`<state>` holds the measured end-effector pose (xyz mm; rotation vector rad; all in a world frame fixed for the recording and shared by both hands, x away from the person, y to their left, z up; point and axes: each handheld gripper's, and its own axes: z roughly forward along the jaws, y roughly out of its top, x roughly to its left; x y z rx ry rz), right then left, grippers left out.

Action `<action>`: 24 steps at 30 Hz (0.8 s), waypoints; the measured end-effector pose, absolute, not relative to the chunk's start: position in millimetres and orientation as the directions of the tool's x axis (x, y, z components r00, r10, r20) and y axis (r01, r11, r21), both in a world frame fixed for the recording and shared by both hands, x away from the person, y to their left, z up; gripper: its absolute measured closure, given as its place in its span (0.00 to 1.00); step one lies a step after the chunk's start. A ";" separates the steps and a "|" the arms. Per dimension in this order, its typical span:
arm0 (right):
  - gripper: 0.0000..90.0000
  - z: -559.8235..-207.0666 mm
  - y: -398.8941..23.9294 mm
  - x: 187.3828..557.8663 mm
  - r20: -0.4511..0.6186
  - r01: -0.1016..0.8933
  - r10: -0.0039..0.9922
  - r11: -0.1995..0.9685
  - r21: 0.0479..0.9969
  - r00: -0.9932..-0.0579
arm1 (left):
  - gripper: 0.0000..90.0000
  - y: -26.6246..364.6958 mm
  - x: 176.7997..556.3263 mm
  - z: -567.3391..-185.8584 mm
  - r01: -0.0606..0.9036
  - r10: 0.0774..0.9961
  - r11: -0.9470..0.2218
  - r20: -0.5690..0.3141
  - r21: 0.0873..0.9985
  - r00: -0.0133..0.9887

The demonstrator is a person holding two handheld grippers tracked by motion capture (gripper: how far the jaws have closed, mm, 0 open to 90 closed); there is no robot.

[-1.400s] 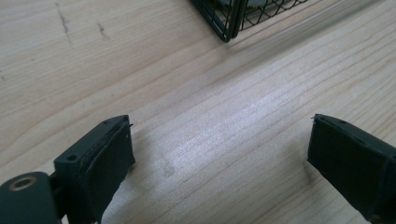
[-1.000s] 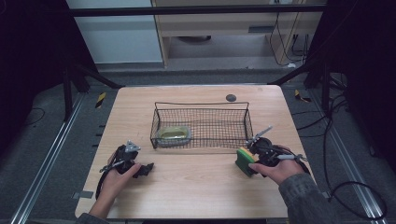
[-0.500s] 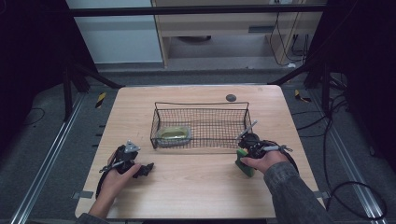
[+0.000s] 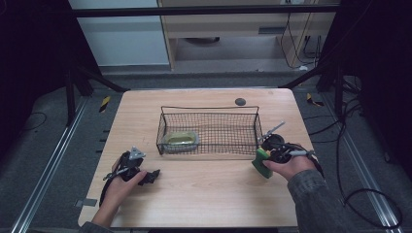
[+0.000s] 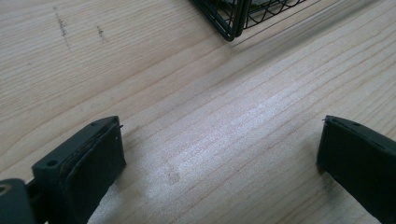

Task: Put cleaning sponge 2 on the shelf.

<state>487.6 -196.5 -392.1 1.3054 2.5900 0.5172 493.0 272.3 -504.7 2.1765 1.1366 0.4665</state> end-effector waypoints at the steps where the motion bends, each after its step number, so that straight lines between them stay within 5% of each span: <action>1: 0.71 -388.5 -202.3 487.2 -0.017 0.738 0.811 0.540 0.405 -0.585 | 0.00 273.3 493.1 -505.7 0.594 0.823 -0.424 0.018 0.684 0.568; 24: 0.71 -322.6 -241.6 524.4 -0.083 0.719 0.860 0.469 0.512 -0.503 | 0.00 275.6 494.1 -508.6 0.564 0.813 -0.420 0.019 0.711 0.582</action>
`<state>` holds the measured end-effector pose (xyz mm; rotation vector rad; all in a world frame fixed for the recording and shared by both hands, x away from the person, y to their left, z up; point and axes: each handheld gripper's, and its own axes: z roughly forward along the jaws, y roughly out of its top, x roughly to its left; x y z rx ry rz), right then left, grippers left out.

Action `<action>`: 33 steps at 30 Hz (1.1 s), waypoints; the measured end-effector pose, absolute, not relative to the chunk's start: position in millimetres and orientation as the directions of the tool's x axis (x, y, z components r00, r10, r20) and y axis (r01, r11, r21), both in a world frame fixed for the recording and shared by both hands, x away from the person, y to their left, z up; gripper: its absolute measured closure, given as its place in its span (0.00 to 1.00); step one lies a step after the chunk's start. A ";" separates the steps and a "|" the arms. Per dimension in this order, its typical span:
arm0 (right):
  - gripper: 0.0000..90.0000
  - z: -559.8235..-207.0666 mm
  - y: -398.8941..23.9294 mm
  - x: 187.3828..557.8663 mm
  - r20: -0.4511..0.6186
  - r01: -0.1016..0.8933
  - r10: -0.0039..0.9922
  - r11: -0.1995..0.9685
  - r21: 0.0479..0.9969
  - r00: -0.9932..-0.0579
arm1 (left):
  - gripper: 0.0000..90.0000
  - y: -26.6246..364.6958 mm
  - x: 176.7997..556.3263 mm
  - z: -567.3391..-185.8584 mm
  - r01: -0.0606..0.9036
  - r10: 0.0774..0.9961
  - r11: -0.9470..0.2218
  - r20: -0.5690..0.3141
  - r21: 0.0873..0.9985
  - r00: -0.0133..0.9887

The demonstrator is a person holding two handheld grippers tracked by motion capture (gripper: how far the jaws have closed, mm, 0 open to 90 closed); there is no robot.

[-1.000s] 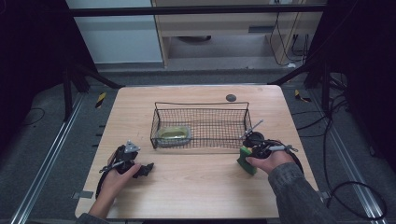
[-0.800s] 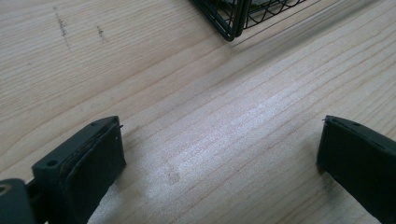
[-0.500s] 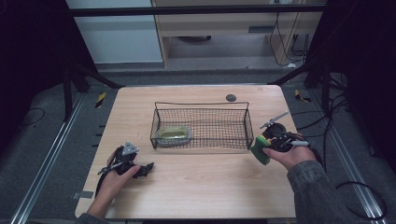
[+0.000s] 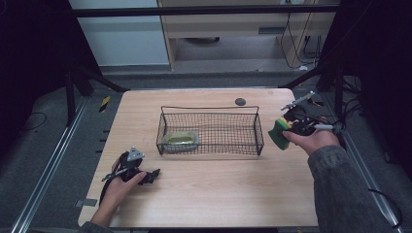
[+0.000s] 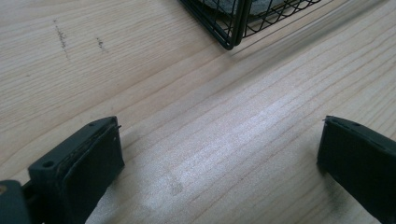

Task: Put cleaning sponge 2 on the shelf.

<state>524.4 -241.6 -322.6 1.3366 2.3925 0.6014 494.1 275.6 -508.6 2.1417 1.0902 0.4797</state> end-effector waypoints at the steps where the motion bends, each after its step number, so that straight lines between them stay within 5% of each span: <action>1: 0.71 -320.1 -241.6 526.8 -0.089 0.718 0.860 0.472 0.511 -0.502 | 0.00 275.7 494.2 -508.6 0.564 0.813 -0.421 0.019 0.711 0.582; 15: 0.71 -291.8 -224.2 562.2 -0.134 0.653 0.848 0.486 0.581 -0.512 | 0.00 275.7 494.5 -508.5 0.563 0.811 -0.422 0.018 0.710 0.585; 33: 0.71 -303.3 -201.0 582.0 -0.117 0.633 0.831 0.498 0.592 -0.544 | 0.00 276.3 495.1 -508.4 0.560 0.806 -0.427 0.018 0.710 0.592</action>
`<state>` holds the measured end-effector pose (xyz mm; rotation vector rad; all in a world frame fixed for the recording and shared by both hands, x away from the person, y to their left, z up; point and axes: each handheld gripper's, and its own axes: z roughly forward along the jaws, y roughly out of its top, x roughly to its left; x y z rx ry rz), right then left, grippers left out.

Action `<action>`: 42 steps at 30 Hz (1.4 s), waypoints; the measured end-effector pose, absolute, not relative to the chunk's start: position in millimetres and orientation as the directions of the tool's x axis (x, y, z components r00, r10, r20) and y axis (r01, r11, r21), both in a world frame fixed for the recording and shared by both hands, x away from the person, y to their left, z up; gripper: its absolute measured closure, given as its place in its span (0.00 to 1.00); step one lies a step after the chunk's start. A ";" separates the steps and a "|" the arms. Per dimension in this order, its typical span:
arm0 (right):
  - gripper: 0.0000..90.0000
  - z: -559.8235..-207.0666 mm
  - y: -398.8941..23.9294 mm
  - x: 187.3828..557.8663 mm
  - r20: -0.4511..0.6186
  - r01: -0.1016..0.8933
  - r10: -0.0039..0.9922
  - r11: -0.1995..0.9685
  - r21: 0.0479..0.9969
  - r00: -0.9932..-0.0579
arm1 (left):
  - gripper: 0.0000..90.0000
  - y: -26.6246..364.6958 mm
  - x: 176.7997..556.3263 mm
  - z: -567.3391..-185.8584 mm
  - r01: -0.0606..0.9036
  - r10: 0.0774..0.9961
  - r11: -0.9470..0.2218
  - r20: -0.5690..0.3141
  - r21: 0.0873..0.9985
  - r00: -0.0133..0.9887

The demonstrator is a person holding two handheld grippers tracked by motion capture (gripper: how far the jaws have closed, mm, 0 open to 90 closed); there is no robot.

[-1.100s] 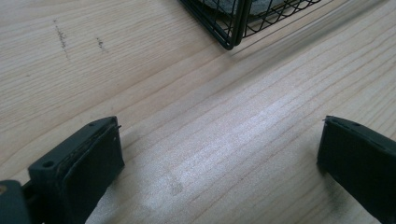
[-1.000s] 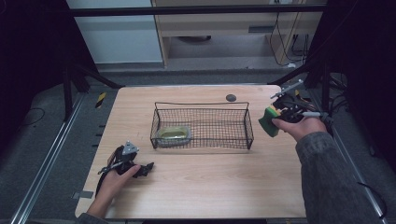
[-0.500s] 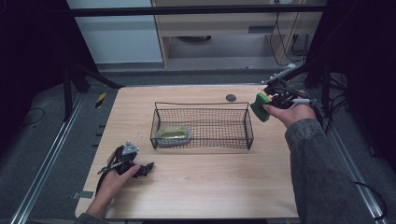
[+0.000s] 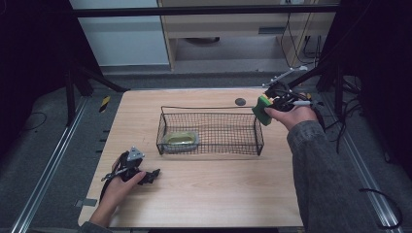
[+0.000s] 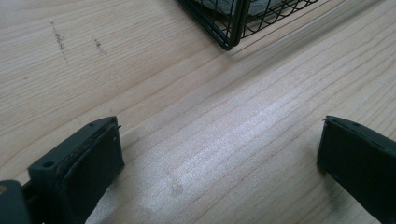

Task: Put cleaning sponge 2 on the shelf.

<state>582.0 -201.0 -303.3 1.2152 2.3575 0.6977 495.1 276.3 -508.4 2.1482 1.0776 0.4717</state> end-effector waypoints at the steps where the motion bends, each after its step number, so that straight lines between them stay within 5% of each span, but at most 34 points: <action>1: 0.71 -304.4 -199.0 582.9 -0.115 0.634 0.830 0.499 0.591 -0.546 | 0.00 276.2 495.1 -508.4 0.560 0.806 -0.427 0.018 0.710 0.592; 42: 0.71 -368.2 -184.4 613.0 -0.049 0.676 0.831 0.484 0.556 -0.554 | 0.00 276.2 495.7 -508.7 0.556 0.804 -0.428 0.018 0.712 0.595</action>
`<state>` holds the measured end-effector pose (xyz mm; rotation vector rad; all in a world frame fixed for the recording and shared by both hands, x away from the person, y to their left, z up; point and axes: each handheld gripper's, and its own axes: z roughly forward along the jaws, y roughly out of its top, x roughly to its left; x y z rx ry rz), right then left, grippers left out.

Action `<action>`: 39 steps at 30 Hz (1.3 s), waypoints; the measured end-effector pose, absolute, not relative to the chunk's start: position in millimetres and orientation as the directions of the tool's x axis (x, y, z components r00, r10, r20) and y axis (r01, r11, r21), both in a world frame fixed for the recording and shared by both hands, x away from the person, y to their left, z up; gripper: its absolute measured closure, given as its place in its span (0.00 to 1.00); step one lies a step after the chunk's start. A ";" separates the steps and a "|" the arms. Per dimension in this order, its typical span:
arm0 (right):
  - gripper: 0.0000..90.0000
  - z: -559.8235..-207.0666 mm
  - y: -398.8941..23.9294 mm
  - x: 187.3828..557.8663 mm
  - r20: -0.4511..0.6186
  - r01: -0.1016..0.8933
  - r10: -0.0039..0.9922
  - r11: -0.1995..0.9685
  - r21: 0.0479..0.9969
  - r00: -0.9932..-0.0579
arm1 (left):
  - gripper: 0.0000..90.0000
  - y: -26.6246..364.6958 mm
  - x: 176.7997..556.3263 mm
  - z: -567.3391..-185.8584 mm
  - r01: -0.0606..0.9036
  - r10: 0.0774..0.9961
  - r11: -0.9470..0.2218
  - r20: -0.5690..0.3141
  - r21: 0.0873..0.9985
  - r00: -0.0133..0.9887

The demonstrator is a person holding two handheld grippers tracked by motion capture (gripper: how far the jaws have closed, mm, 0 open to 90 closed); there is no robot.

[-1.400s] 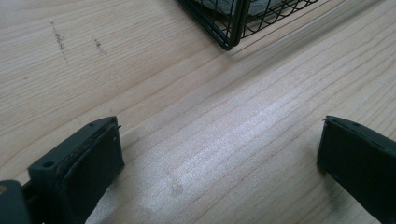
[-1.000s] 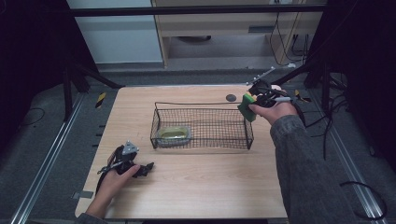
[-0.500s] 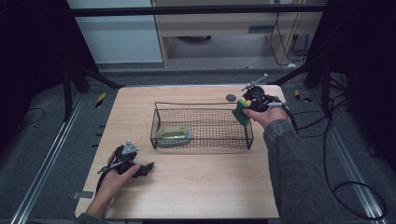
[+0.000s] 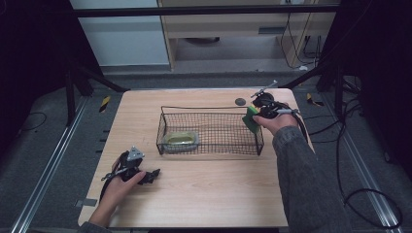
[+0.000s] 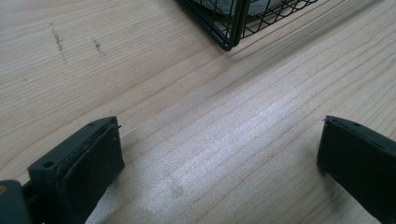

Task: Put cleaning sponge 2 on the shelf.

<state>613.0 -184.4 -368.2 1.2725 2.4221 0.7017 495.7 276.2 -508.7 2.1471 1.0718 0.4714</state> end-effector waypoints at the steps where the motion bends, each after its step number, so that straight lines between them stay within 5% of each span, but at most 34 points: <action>1: 0.71 -369.0 -185.3 613.2 -0.049 0.676 0.830 0.486 0.555 -0.556 | 0.00 276.3 495.8 -508.6 0.556 0.803 -0.429 0.019 0.712 0.595; 39: 0.71 -409.1 -180.2 622.9 -0.052 0.706 0.834 0.497 0.505 -0.550 | 0.00 276.1 496.3 -508.7 0.555 0.802 -0.429 0.018 0.712 0.598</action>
